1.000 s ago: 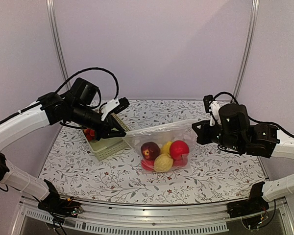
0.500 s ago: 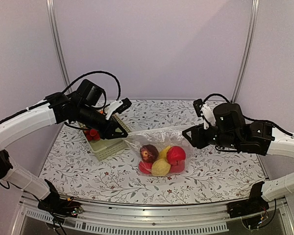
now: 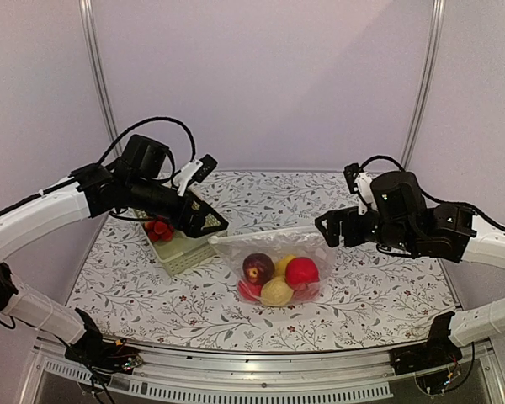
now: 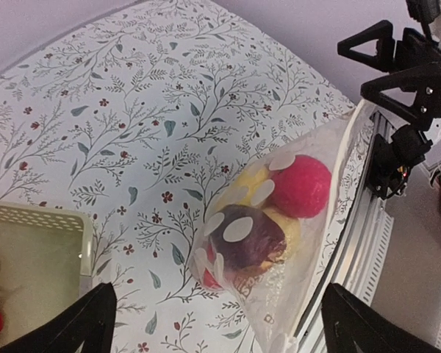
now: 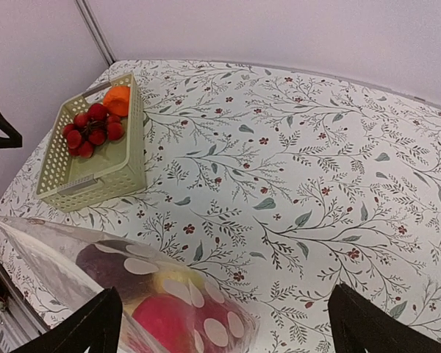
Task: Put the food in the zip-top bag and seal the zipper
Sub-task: Place the zipper food storage bag at the center of the board, then reset both arms
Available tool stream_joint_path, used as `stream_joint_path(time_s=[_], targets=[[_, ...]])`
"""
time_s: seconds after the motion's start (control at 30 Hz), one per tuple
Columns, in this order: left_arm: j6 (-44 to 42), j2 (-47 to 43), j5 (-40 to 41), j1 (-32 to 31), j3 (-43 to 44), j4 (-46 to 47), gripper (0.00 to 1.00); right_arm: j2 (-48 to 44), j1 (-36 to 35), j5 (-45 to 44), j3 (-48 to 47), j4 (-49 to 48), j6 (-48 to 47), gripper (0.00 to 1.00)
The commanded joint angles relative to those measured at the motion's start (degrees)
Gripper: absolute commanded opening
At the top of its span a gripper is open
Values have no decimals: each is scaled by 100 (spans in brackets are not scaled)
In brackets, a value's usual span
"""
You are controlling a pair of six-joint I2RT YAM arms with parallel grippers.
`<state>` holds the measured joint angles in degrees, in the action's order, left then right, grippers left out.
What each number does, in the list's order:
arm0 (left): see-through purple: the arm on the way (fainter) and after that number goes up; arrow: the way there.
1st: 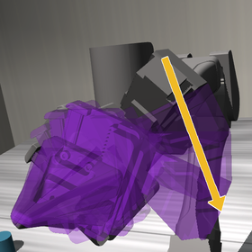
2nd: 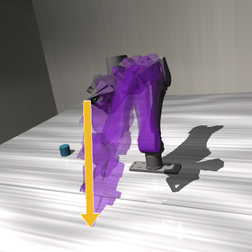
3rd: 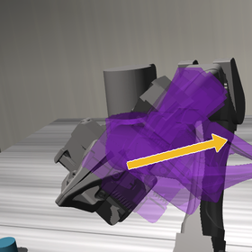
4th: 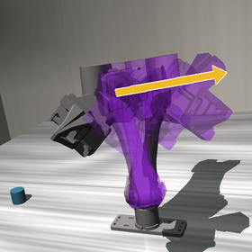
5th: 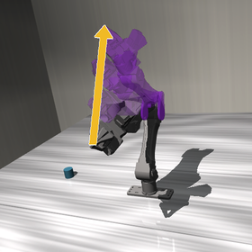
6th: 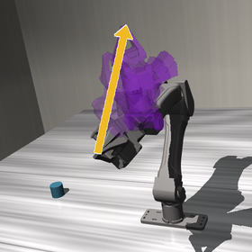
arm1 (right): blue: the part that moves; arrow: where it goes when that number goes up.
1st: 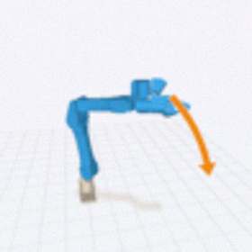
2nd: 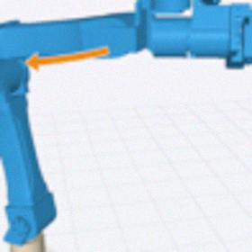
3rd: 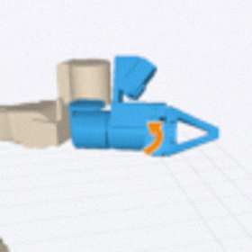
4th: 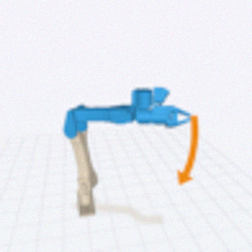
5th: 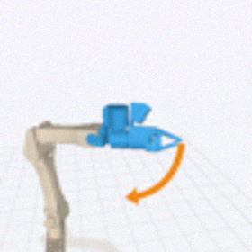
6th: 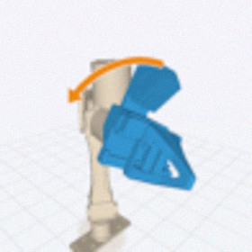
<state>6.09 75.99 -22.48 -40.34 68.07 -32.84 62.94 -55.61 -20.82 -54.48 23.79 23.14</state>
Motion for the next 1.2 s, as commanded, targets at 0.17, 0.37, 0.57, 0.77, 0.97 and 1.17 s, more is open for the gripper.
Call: stream_joint_path(time_s=[0.17,0.37,0.57,0.77,0.97,1.17], targets=[[638,-230,406,683,-241,658,98,-407,1017,266,-345,399,217,99],[1101,-615,1001,1363,-813,1232,100,-399,1783,679,-425,543,291,99],[1453,-892,1466,2382,-1479,1565,100,-296,2531,966,-190,542,253,99],[1312,-1329,2158,3431,-1979,1726,100,-447,3434,1194,187,542,143,99],[1158,-2055,3391,3863,-2729,2373,99,-848,4292,1268,594,390,-71,99],[1000,-2708,3596,3858,-3801,3562,100,-1638,4637,988,1407,-345,-376,99]])
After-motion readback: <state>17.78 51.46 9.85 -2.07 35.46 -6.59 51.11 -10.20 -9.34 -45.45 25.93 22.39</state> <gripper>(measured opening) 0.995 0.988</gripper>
